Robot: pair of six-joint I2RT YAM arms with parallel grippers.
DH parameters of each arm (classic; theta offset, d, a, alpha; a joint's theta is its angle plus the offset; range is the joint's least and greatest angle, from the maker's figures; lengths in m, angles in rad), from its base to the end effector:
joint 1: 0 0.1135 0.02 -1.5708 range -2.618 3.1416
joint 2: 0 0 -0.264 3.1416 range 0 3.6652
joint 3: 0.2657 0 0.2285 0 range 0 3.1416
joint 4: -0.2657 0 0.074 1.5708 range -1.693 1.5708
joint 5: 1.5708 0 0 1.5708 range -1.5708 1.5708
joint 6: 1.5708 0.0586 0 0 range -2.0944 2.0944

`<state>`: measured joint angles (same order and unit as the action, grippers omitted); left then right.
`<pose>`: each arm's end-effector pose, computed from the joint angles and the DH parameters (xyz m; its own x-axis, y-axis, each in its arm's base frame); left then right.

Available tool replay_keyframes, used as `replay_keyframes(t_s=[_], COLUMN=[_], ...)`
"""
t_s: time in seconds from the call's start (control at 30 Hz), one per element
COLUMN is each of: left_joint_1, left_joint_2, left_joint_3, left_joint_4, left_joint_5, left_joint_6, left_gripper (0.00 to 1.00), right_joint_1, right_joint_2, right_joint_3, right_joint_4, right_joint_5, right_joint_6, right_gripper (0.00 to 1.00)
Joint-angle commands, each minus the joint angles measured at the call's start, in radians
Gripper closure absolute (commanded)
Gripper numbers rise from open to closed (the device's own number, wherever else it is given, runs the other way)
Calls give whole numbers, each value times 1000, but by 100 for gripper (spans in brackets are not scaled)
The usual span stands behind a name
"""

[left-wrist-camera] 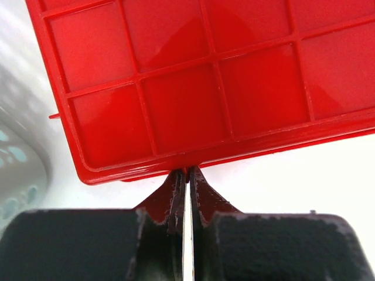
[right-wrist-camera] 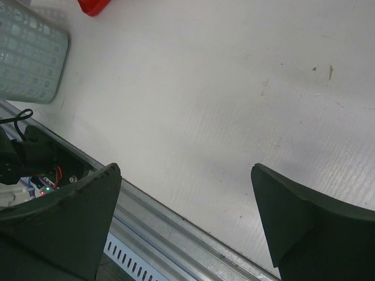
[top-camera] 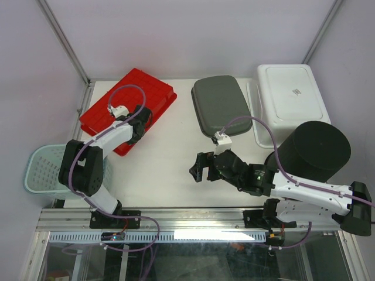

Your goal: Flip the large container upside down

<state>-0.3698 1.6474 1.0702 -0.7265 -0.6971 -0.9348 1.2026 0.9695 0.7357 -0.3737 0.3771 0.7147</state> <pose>0.2832 -0.0694 0.1920 -0.6300 -0.4173 -0.6549 -0.6527 0.7415 0.1555 0.0938 0.1831 0.2651 -0.6524 0.0020 -0.7579 -0.4383 0.8148 0.3794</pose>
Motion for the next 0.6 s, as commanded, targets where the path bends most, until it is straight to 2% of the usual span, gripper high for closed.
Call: replay_keyframes(t_s=[0.0,0.13,0.33,0.43,0.47,0.5,0.57], left_joint_1=[46,110,147,162,164,166,166], left_joint_2=[-118,-144,-136,-133,-133,-131,-127], left_joint_3=[-22,-10,18,40,51,71,101], left_joint_4=[118,132,220,219,201,182,142], left_joint_5=[-9,-6,20,35,41,52,98], left_joint_6=[169,245,475,496,484,471,453], left_gripper=[100,100,100,100,97,89,60], right_joint_1=[7,6,6,6,6,6,6], right_joint_2=[-18,-7,-24,-44,-49,-54,-58], right_joint_3=[11,15,8,2,0,-2,-4], right_joint_4=[30,30,12,6,5,5,5], right_joint_5=[13,7,13,23,25,28,31], right_joint_6=[19,20,27,28,28,29,28], right_gripper=[3,3,3,3,3,3,3])
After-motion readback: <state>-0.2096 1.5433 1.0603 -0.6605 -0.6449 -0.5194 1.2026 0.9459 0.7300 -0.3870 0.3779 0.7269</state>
